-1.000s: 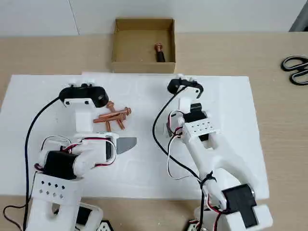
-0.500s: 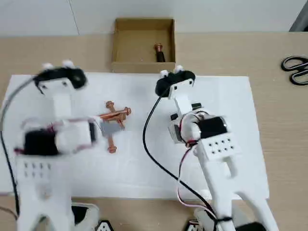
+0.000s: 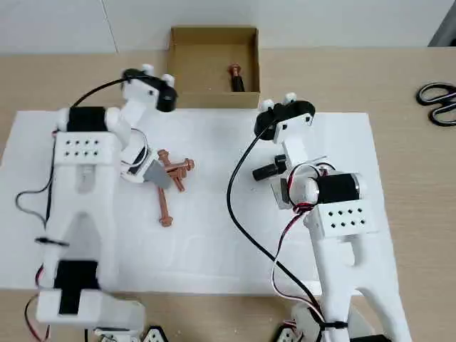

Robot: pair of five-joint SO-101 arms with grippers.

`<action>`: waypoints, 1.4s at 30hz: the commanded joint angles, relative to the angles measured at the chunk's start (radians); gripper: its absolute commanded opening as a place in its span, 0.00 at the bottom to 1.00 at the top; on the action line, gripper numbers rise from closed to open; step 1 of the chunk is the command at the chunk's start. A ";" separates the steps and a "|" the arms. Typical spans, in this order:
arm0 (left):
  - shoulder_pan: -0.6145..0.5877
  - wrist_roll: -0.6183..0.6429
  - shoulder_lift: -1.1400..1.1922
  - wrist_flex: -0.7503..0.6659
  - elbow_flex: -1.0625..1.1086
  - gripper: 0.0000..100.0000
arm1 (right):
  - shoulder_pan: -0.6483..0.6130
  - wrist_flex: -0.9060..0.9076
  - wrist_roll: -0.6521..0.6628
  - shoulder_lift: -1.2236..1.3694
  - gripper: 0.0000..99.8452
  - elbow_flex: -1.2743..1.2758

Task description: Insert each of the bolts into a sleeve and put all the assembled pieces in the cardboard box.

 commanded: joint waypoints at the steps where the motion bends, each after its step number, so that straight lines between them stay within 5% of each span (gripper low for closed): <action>1: 0.006 -0.121 0.066 -0.069 -0.085 0.32 | 0.007 0.007 0.009 -0.044 0.00 -0.052; 11: 0.077 -0.173 0.307 -0.106 -0.314 0.13 | 0.005 0.007 0.008 -0.042 0.00 -0.052; 42: 0.212 -0.201 0.608 0.003 -0.498 0.13 | 0.004 0.007 0.005 -0.038 0.00 -0.052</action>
